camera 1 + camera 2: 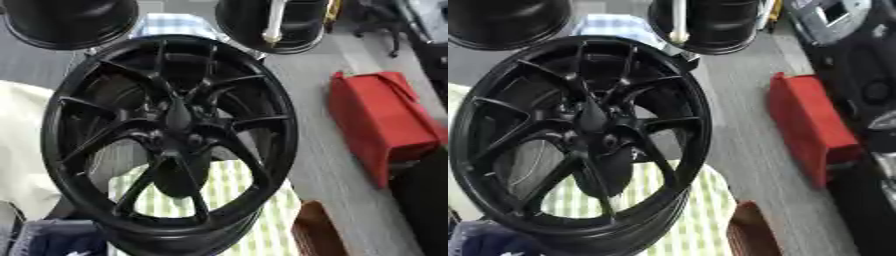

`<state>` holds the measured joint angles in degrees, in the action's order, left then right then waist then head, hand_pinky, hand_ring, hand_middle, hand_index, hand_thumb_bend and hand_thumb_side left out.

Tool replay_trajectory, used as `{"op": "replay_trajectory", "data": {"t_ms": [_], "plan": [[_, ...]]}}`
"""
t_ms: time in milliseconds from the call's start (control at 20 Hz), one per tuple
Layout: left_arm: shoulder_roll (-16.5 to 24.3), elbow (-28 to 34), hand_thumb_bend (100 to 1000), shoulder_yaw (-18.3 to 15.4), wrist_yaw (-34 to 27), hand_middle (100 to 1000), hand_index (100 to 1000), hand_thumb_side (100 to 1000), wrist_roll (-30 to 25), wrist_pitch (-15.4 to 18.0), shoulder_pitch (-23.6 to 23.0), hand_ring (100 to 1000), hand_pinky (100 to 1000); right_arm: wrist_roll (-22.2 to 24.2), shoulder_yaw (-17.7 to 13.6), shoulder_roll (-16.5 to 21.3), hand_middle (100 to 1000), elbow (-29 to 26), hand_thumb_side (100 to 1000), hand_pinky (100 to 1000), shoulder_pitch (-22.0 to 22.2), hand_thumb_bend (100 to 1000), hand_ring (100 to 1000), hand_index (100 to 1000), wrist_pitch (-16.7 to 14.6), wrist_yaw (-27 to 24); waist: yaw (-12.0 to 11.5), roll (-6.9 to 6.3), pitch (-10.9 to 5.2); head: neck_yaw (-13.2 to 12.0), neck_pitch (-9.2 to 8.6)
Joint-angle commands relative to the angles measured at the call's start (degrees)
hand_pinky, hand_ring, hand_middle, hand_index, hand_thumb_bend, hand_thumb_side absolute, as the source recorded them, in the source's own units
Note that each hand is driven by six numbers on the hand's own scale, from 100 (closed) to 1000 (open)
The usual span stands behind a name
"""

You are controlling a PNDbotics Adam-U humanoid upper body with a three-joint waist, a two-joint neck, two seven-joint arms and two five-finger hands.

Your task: Pull the pin out of the wheel hub.

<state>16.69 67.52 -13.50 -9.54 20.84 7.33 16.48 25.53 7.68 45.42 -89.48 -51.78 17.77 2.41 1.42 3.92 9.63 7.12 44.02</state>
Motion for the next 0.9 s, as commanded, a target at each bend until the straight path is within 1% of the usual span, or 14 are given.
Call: {"op": "replay_trajectory", "data": {"t_ms": [50, 150, 250, 350, 400, 450, 500, 550, 600, 650, 700, 800, 850, 900], "plan": [[2.0, 1.1, 417, -0.7, -0.2, 529, 727, 617, 0.4, 0.2, 0.2, 640, 698, -5.4, -6.9, 11.0, 172, 0.0, 289, 340, 5.4, 100, 288, 516, 0.3, -5.8, 0.4, -0.64, -0.29, -1.2, 0.10], [2.1, 1.3, 417, -1.0, -0.5, 529, 727, 617, 0.5, 0.3, 0.2, 640, 698, -9.5, -11.3, 15.6, 178, -0.2, 284, 347, 13.5, 100, 293, 518, 0.0, -8.8, 0.7, -1.09, 0.19, -1.8, 0.10], [2.0, 1.5, 417, -1.2, -0.8, 529, 727, 617, 0.7, 0.3, 0.3, 640, 698, -12.9, -14.8, 17.9, 198, -0.4, 261, 368, 20.9, 100, 309, 525, -0.6, -10.7, 0.8, -1.51, 0.54, -2.2, 0.06], [1.8, 1.6, 416, -1.5, -1.2, 529, 727, 617, 0.9, 0.4, 0.4, 640, 698, -17.2, -19.2, 17.4, 246, -0.3, 176, 419, 29.8, 100, 354, 548, -1.4, -10.5, 1.1, -2.20, 1.02, -3.3, -0.09], [1.8, 1.6, 416, -1.6, -1.4, 529, 727, 617, 1.1, 0.5, 0.4, 640, 698, -19.5, -21.4, 16.3, 310, -0.4, 196, 477, 33.7, 100, 413, 579, -2.0, -9.8, 1.2, -2.47, 1.21, -3.7, -0.10], [1.7, 1.6, 416, -1.6, -1.5, 529, 727, 617, 1.1, 0.5, 0.5, 640, 698, -21.4, -23.1, 14.9, 310, -0.8, 196, 477, 36.9, 100, 413, 579, -2.5, -8.8, 1.2, -2.67, 1.35, -3.9, -0.14], [1.7, 1.6, 416, -1.6, -1.5, 529, 727, 617, 1.2, 0.6, 0.5, 640, 698, -22.7, -24.2, 14.0, 310, -1.3, 196, 477, 38.9, 100, 413, 579, -2.9, -7.9, 1.2, -2.75, 1.42, -4.0, -0.15], [1.7, 1.6, 416, -1.6, -1.5, 529, 727, 617, 1.2, 0.6, 0.6, 640, 698, -23.5, -24.8, 13.5, 310, -1.7, 196, 477, 40.0, 100, 413, 579, -3.1, -7.4, 1.1, -2.79, 1.46, -4.0, -0.16], [1.7, 1.6, 414, -1.7, -1.6, 529, 727, 617, 1.3, 0.7, 0.6, 640, 698, -23.8, -25.9, 10.9, 752, -2.0, 548, 764, 42.9, 238, 812, 827, -3.8, -5.8, 1.4, -3.21, 1.74, -4.6, -0.31], [1.6, 1.6, 414, -1.9, -1.7, 529, 727, 617, 1.4, 0.7, 0.6, 640, 698, -23.8, -27.4, 8.0, 784, -2.7, 592, 774, 46.0, 210, 839, 848, -5.1, -3.4, 1.5, -3.51, 1.94, -4.9, -0.39], [1.6, 1.6, 413, -1.9, -1.7, 529, 727, 617, 1.5, 0.8, 0.6, 640, 698, -23.6, -28.7, 5.7, 812, -3.4, 664, 779, 48.2, 171, 861, 859, -6.3, -1.2, 1.6, -3.74, 2.08, -5.0, -0.44], [1.6, 1.6, 413, -1.9, -1.8, 529, 727, 617, 1.6, 0.8, 0.7, 640, 698, -23.8, -30.7, 2.7, 828, -4.1, 745, 777, 50.6, 126, 865, 863, -7.3, 1.3, 1.7, -4.05, 2.22, -5.1, -0.49], [1.6, 1.6, 412, -1.9, -1.8, 529, 727, 617, 1.6, 0.9, 0.6, 639, 698, -24.3, -31.2, 1.8, 825, -4.5, 760, 773, 51.0, 114, 862, 861, -7.4, 1.7, 1.7, -4.14, 2.26, -5.0, -0.52], [1.6, 1.6, 412, -1.9, -1.8, 529, 727, 617, 1.6, 0.9, 0.6, 639, 698, -25.1, -31.6, 1.2, 805, -5.0, 745, 766, 51.2, 118, 848, 852, -7.6, 1.7, 1.8, -4.22, 2.29, -5.0, -0.53]]}}
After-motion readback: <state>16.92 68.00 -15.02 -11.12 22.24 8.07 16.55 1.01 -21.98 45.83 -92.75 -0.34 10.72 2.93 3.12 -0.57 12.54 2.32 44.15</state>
